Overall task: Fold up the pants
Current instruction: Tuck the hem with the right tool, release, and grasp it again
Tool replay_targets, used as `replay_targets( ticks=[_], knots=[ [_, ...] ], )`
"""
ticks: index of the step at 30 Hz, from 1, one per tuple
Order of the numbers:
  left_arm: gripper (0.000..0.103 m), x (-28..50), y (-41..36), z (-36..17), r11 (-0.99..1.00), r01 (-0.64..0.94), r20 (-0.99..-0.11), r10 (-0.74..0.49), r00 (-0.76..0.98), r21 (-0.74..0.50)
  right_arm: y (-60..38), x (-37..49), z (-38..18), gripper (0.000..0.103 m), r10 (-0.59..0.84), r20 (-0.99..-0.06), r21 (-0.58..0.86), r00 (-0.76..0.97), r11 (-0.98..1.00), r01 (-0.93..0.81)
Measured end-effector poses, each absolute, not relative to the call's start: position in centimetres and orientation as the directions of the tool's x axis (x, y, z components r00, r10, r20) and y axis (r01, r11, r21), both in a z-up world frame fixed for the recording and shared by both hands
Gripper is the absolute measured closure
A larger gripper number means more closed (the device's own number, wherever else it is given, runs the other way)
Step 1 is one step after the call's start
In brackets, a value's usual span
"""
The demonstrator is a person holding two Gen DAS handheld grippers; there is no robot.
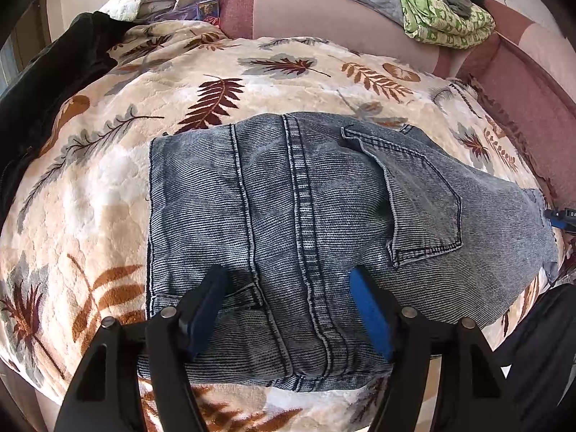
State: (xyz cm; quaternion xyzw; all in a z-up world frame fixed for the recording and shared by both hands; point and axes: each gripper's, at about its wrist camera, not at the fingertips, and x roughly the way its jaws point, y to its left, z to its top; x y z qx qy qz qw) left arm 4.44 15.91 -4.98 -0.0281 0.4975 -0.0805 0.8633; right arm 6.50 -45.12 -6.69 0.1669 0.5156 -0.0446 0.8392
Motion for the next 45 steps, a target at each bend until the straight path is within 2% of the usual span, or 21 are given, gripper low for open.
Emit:
replay_targets(
  ticks=[1, 2, 3, 11, 21, 23, 25, 26, 28, 29, 30, 33, 34, 35, 36, 40, 43, 45],
  knots=[
    [0.031, 4.4, 15.9, -5.0, 0.985, 0.112, -0.854, -0.168, 0.492, -0.129, -45.0, 6.5, -6.8, 0.064, 0.09, -0.883, 0.225, 0.46, 0.942, 0.248],
    [0.031, 4.4, 15.9, -5.0, 0.985, 0.112, -0.854, -0.169, 0.493, -0.13, -44.9, 6.5, -6.7, 0.082, 0.079, -0.883, 0.212, 0.462, 0.946, 0.244],
    [0.031, 4.4, 15.9, -5.0, 0.985, 0.112, -0.854, -0.168, 0.493, -0.13, -44.8, 6.4, -6.5, 0.086, 0.068, -0.884, 0.2, 0.462, 0.949, 0.242],
    [0.031, 4.5, 16.0, -5.0, 0.986, 0.111, -0.853, -0.167, 0.494, -0.128, -43.9, 6.2, -4.9, 0.088, 0.009, -0.884, 0.125, 0.468, 0.968, 0.219],
    [0.031, 4.4, 16.0, -5.0, 0.986, 0.11, -0.853, -0.167, 0.495, -0.128, -42.3, 7.8, 2.3, 0.091, -0.085, -0.789, 0.026, 0.609, 0.985, 0.171],
    [0.031, 4.4, 16.0, -5.0, 0.986, 0.111, -0.853, -0.166, 0.495, -0.128, -42.4, 9.1, 2.3, 0.091, -0.115, -0.773, -0.004, 0.624, 0.984, 0.177],
    [0.03, 4.4, 16.0, -5.0, 0.986, 0.109, -0.853, -0.162, 0.495, -0.123, -42.7, 10.8, 0.8, 0.091, -0.107, -0.755, -0.008, 0.647, 0.988, 0.154],
    [0.03, 4.4, 16.0, -5.0, 0.987, 0.108, -0.854, -0.16, 0.496, -0.122, -43.0, 11.6, -0.5, 0.091, -0.147, -0.762, -0.042, 0.631, 0.983, 0.178],
    [0.03, 4.4, 15.9, -5.0, 0.987, 0.107, -0.854, -0.156, 0.496, -0.118, -43.8, 12.9, -3.7, 0.086, -0.12, -0.807, -0.019, 0.578, 0.984, 0.178],
    [0.03, 4.4, 15.9, -5.0, 0.987, 0.107, -0.854, -0.157, 0.496, -0.119, -44.3, 13.2, -5.2, 0.073, -0.099, -0.845, 0.002, 0.525, 0.982, 0.189],
    [0.03, 4.4, 15.9, -5.1, 0.987, 0.108, -0.854, -0.159, 0.496, -0.121, -44.7, 12.8, -6.0, 0.069, -0.089, -0.863, 0.023, 0.498, 0.976, 0.214],
    [0.03, 4.4, 16.0, -5.1, 0.986, 0.109, -0.852, -0.165, 0.496, -0.127, -45.7, 9.8, -5.3, 0.06, -0.055, -0.849, 0.093, 0.525, 0.964, 0.251],
    [0.03, 4.5, 16.0, -5.1, 0.986, 0.108, -0.852, -0.164, 0.497, -0.127, -46.1, 8.4, -4.6, 0.053, -0.046, -0.838, 0.124, 0.544, 0.955, 0.271],
    [0.029, 4.5, 15.9, -5.1, 0.986, 0.106, -0.852, -0.162, 0.497, -0.126, -46.6, 6.8, -3.9, 0.042, -0.031, -0.826, 0.165, 0.563, 0.941, 0.294],
    [0.029, 4.5, 15.9, -5.1, 0.987, 0.104, -0.852, -0.161, 0.499, -0.126, -47.2, 5.1, -3.3, 0.038, -0.01, -0.816, 0.214, 0.578, 0.923, 0.318],
    [0.028, 4.5, 15.9, -5.1, 0.988, 0.095, -0.851, -0.155, 0.502, -0.124, -48.3, -0.7, -4.0, 0.036, 0.258, -0.767, 0.525, 0.587, 0.778, 0.345],
    [0.028, 4.6, 15.8, -5.0, 0.988, 0.092, -0.85, -0.156, 0.503, -0.127, -47.3, -2.4, -6.3, 0.036, 0.386, -0.73, 0.636, 0.564, 0.687, 0.353],
    [0.028, 4.5, 15.9, -5.0, 0.987, 0.091, -0.85, -0.157, 0.503, -0.129, -47.1, -2.2, -7.5, 0.037, 0.42, -0.695, 0.685, 0.584, 0.635, 0.358]
  ],
)
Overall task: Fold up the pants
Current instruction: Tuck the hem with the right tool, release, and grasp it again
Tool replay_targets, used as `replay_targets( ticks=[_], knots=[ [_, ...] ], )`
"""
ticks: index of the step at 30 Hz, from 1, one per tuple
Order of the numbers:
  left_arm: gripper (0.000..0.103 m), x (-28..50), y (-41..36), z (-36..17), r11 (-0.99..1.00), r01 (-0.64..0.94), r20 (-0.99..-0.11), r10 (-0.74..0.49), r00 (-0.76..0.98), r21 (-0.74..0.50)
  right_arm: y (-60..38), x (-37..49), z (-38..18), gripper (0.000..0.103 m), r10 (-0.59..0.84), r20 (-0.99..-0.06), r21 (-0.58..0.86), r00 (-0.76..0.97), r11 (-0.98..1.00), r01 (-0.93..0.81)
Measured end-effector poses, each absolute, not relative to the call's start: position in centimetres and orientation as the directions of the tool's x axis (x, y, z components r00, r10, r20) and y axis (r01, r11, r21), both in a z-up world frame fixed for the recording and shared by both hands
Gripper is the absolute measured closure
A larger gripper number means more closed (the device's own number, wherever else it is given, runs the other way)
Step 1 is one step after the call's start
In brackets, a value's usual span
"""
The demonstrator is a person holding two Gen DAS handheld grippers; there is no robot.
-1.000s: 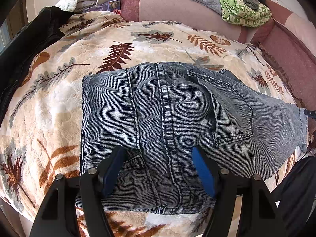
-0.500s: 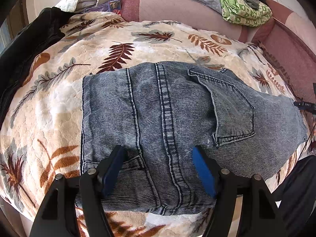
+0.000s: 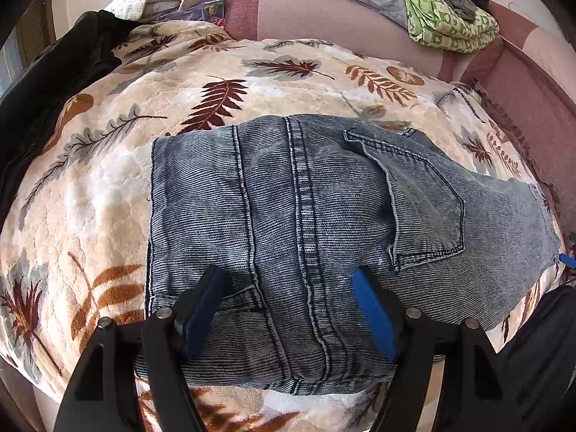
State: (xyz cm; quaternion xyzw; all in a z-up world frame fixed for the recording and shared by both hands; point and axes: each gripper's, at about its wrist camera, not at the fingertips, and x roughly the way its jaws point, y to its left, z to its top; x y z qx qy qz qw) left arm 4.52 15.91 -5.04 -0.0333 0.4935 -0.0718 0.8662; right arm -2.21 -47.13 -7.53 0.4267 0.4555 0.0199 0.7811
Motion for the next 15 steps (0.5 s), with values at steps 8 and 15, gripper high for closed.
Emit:
replay_targets(
  ticks=[8, 15],
  knots=[
    [0.026, 4.0, 16.1, -5.1, 0.987, 0.103, -0.848, -0.161, 0.505, -0.126, -46.5, -0.8, -8.0, 0.093, 0.354, -0.712, 0.659, 0.606, 0.634, 0.404],
    [0.025, 4.1, 16.1, -5.1, 0.987, 0.097, -0.851, -0.156, 0.501, -0.124, -47.6, -3.9, -11.6, 0.09, 0.409, -0.67, 0.734, 0.619, 0.49, 0.471]
  ],
)
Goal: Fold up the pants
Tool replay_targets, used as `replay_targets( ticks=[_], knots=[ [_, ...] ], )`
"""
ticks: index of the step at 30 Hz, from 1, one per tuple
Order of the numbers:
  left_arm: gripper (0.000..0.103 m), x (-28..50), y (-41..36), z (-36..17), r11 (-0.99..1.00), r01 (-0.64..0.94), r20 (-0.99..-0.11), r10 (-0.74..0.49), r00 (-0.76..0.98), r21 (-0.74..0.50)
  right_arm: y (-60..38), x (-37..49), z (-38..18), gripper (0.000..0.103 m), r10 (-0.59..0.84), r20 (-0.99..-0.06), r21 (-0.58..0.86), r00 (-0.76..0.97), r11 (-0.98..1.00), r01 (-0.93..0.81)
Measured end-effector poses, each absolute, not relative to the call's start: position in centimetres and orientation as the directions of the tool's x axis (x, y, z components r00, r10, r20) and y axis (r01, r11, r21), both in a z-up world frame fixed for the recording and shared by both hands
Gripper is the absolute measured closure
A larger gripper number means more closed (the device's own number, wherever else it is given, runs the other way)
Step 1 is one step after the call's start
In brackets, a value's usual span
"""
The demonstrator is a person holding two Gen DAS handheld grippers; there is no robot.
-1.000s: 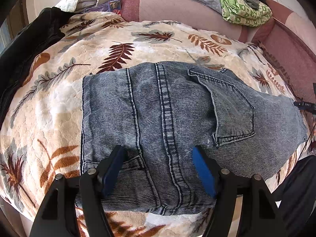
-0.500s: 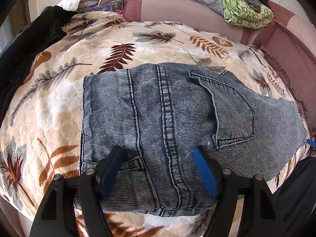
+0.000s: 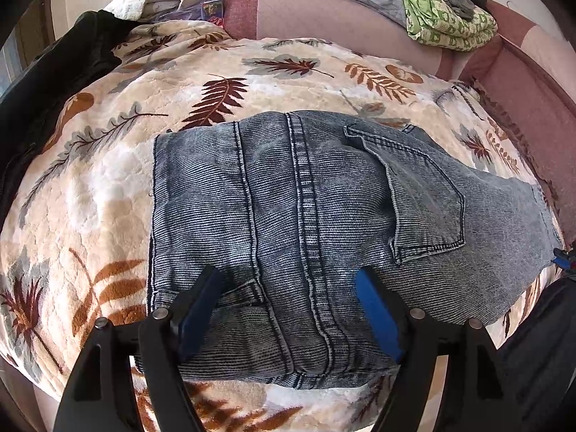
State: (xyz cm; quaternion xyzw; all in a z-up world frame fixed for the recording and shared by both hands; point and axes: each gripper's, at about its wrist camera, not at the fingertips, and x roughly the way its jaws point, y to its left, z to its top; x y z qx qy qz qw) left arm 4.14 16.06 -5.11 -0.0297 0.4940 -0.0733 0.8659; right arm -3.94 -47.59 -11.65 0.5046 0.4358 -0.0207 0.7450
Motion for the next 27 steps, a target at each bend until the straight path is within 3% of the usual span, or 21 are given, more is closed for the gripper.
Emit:
replay_targets(
  ticks=[3, 5, 6, 10, 16, 27],
  knots=[
    [0.024, 4.2, 16.0, -5.1, 0.988, 0.099, -0.851, -0.155, 0.502, -0.122, -47.5, -4.8, -11.2, 0.074, 0.406, -0.676, 0.726, 0.615, 0.514, 0.458],
    [0.024, 4.2, 16.1, -5.1, 0.987, 0.096, -0.851, -0.159, 0.501, -0.128, -47.3, -5.5, -11.1, 0.046, 0.396, -0.683, 0.718, 0.614, 0.522, 0.461],
    [0.024, 4.2, 16.1, -5.2, 0.987, 0.095, -0.851, -0.158, 0.501, -0.127, -47.4, -5.7, -11.4, 0.043, 0.402, -0.671, 0.731, 0.623, 0.5, 0.464],
    [0.024, 4.3, 16.1, -5.2, 0.988, 0.094, -0.851, -0.152, 0.502, -0.121, -47.8, -5.4, -11.8, 0.043, 0.407, -0.601, 0.791, 0.688, 0.423, 0.442],
    [0.023, 4.2, 16.1, -5.2, 0.988, 0.094, -0.85, -0.153, 0.503, -0.122, -48.7, -4.2, -13.0, 0.043, 0.437, -0.573, 0.82, 0.693, 0.287, 0.496],
    [0.023, 4.2, 16.1, -5.1, 0.988, 0.093, -0.85, -0.151, 0.504, -0.121, -49.4, -3.8, -12.0, 0.042, 0.36, -0.638, 0.768, 0.681, 0.362, 0.528]
  ],
)
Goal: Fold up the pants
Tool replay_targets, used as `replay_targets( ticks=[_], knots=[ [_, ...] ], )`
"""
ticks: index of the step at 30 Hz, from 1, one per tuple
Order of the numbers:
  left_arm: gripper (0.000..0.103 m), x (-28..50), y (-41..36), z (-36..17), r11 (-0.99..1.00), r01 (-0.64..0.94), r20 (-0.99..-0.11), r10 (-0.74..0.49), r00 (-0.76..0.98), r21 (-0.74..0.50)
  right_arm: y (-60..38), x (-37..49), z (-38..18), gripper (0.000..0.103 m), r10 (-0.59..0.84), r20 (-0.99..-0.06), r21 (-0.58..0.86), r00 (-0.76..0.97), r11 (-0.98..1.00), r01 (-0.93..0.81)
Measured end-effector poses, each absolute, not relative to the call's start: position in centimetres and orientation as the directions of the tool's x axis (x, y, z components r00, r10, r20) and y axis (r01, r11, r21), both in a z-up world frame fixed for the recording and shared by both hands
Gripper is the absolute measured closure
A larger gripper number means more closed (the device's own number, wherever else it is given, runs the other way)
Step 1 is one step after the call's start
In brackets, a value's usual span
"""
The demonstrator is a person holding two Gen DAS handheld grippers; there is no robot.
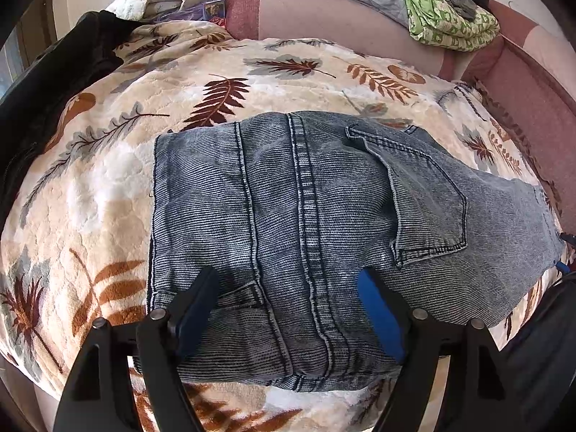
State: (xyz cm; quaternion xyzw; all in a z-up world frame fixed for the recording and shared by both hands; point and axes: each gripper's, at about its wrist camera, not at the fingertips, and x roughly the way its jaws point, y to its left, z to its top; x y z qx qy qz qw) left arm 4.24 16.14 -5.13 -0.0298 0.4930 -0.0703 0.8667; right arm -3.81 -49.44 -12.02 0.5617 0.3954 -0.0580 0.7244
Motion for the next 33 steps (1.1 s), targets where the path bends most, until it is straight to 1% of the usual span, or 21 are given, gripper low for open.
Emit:
replay_targets(
  ticks=[1, 2, 6, 9, 11, 14, 15, 16, 17, 18, 19, 20, 23, 24, 25, 27, 28, 29, 30, 31, 33],
  knots=[
    [0.023, 4.2, 16.1, -5.1, 0.988, 0.092, -0.85, -0.152, 0.504, -0.121, -49.3, -3.4, -11.7, 0.051, 0.362, -0.649, 0.757, 0.669, 0.393, 0.522],
    [0.023, 4.2, 16.1, -5.1, 0.988, 0.093, -0.85, -0.152, 0.504, -0.122, -49.2, -3.0, -11.3, 0.085, 0.37, -0.65, 0.754, 0.663, 0.421, 0.504],
    [0.023, 4.3, 16.1, -5.1, 0.988, 0.095, -0.851, -0.15, 0.503, -0.118, -47.9, -1.7, -5.5, 0.085, 0.286, -0.68, 0.657, 0.675, 0.646, 0.388],
    [0.022, 4.5, 16.0, -5.1, 0.989, 0.095, -0.852, -0.147, 0.502, -0.115, -46.7, -1.6, -1.2, 0.086, 0.19, -0.699, 0.532, 0.69, 0.783, 0.323],
    [0.022, 4.5, 15.9, -5.0, 0.989, 0.092, -0.854, -0.148, 0.5, -0.117, -46.3, -2.0, -1.5, 0.086, 0.152, -0.727, 0.469, 0.669, 0.822, 0.324],
    [0.022, 4.5, 15.8, -4.8, 0.987, 0.103, -0.853, -0.16, 0.496, -0.125, -47.0, -2.3, -7.0, 0.086, 0.137, -0.809, 0.411, 0.571, 0.827, 0.384],
    [0.022, 4.6, 15.8, -4.7, 0.988, 0.103, -0.856, -0.154, 0.493, -0.119, -47.0, -2.0, -9.3, 0.085, 0.153, -0.837, 0.4, 0.525, 0.826, 0.397],
    [0.022, 4.6, 15.6, -4.5, 0.989, 0.105, -0.86, -0.146, 0.489, -0.108, -47.3, -2.4, -10.2, 0.082, 0.163, -0.812, 0.428, 0.56, 0.818, 0.383],
    [0.022, 4.5, 15.4, -4.0, 0.989, 0.109, -0.858, -0.14, 0.495, -0.098, -47.6, -2.8, -10.1, 0.081, 0.176, -0.799, 0.449, 0.574, 0.81, 0.377],
    [0.022, 4.4, 15.3, -3.3, 0.988, 0.115, -0.845, -0.144, 0.515, -0.099, -47.8, -3.0, -9.6, 0.076, 0.176, -0.797, 0.458, 0.577, 0.8, 0.387],
    [0.022, 4.2, 15.2, -2.3, 0.987, 0.122, -0.825, -0.156, 0.543, -0.106, -47.8, -3.1, -9.0, 0.061, 0.133, -0.821, 0.41, 0.555, 0.813, 0.412],
    [0.022, 4.1, 15.0, -1.3, 0.985, 0.129, -0.806, -0.166, 0.568, -0.112, -47.7, -3.1, -8.4, 0.051, 0.067, -0.846, 0.335, 0.529, 0.839, 0.429],
    [0.022, 4.2, 14.5, 0.8, 0.979, 0.151, -0.747, -0.204, 0.633, -0.139, -47.3, -3.2, -5.5, 0.051, -0.047, -0.839, 0.231, 0.542, 0.871, 0.433],
    [0.021, 4.6, 14.2, 0.7, 0.979, 0.151, -0.748, -0.2, 0.633, -0.134, -46.8, -3.1, -4.2, 0.051, -0.055, -0.818, 0.239, 0.573, 0.874, 0.424],
    [0.017, 5.2, 14.0, -0.2, 0.984, 0.14, -0.774, -0.174, 0.609, -0.111, -46.1, -2.7, -3.0, 0.05, -0.05, -0.797, 0.246, 0.602, 0.884, 0.398],
    [0.017, 6.8, 13.8, -4.6, 0.996, 0.087, -0.883, -0.056, 0.466, -0.016, -43.3, -1.2, -0.8, 0.05, -0.01, -0.77, 0.243, 0.638, 0.92, 0.307],
    [0.013, 6.9, 14.3, -6.1, 0.996, 0.082, -0.892, -0.07, 0.447, -0.037, -41.5, -0.1, 0.1, 0.049, 0.047, -0.759, 0.261, 0.649, 0.936, 0.238],
    [0.011, 6.4, 14.8, -6.0, 0.995, 0.076, -0.863, -0.088, 0.497, -0.058, -39.9, 0.9, 0.3, 0.045, 0.12, -0.758, 0.296, 0.642, 0.939, 0.175],
    [0.011, 6.3, 14.9, -5.8, 0.995, 0.081, -0.867, -0.09, 0.49, -0.057, -38.6, 2.1, -0.1, 0.043, 0.188, -0.771, 0.333, 0.608, 0.934, 0.133],
    [0.011, 6.2, 15.0, -5.4, 0.995, 0.078, -0.871, -0.087, 0.484, -0.056, -37.4, 3.2, -1.1, 0.036, 0.239, -0.802, 0.353, 0.548, 0.929, 0.11],
    [0.011, 6.0, 15.4, -4.3, 0.994, 0.062, -0.867, -0.104, 0.486, -0.085, -36.4, 5.3, -5.3, 0.034, 0.272, -0.89, 0.34, 0.367, 0.931, 0.134]
  ],
)
